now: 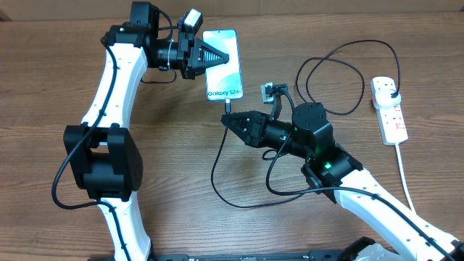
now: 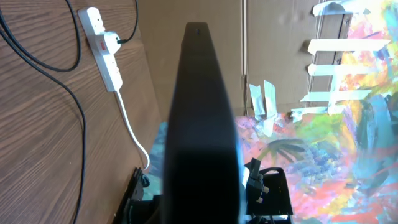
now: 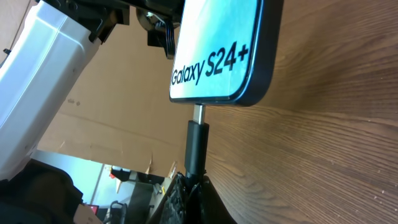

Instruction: Plug charger to phone and switch on socket

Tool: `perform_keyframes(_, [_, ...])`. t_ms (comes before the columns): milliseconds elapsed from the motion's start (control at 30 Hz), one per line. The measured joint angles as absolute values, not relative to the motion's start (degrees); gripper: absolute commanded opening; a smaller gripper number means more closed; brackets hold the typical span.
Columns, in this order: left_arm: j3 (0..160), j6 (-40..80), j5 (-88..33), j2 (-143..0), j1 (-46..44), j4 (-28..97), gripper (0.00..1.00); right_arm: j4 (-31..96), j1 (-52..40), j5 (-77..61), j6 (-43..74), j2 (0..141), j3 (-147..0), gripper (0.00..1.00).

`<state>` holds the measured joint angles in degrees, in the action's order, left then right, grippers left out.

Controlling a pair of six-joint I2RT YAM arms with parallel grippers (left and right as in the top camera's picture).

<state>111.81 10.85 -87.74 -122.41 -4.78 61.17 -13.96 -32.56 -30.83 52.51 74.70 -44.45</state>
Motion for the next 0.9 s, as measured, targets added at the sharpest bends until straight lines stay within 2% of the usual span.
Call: perform_keyframes(900, [111.81, 11.70, -87.72, -122.41, -6.42, 60.99, 0.04, -13.45, -32.56, -31.73, 52.51, 74.70, -44.45, 0.04])
